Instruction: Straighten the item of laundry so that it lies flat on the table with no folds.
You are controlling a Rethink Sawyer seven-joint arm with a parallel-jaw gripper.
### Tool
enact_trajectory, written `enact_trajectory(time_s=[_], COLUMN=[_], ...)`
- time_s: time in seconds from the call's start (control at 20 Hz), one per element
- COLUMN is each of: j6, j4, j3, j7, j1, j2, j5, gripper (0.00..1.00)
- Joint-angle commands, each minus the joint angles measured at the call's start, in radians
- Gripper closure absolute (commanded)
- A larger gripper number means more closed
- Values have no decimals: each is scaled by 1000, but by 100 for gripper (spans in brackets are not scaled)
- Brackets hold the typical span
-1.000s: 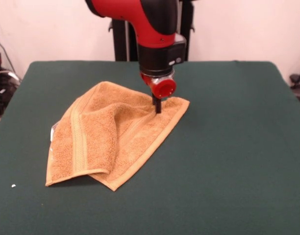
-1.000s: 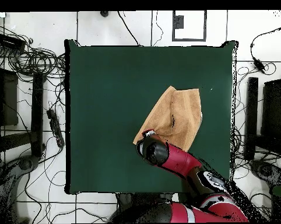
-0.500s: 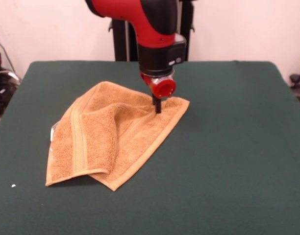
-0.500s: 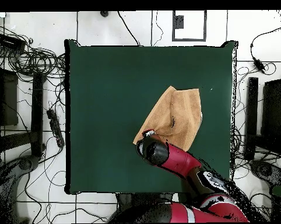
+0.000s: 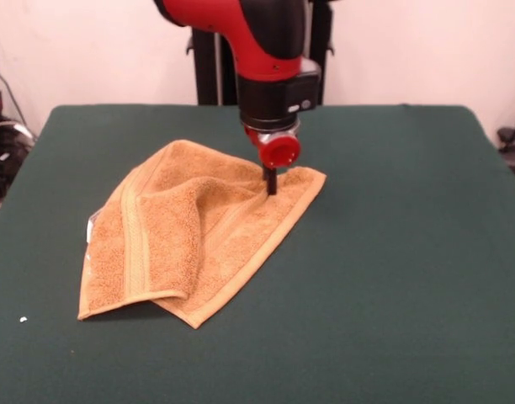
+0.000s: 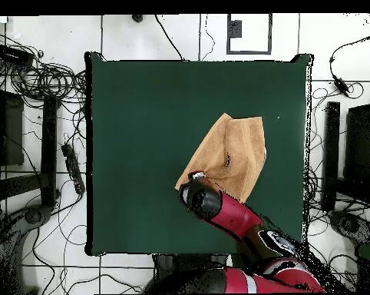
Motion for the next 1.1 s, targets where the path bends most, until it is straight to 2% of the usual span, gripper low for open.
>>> enact_trajectory(time_s=[0.05,0.25,0.5,0.75,1.1], j6=[-171,-181,-190,-158,-144], j4=[53,73,69,83,114], j3=[355,370,338,340,389], j7=[416,411,410,428,415], j1=[59,63,110,131,104], j2=[149,132,112,90,77], j5=[171,192,228,307,342], gripper=[100,100,100,100,100])
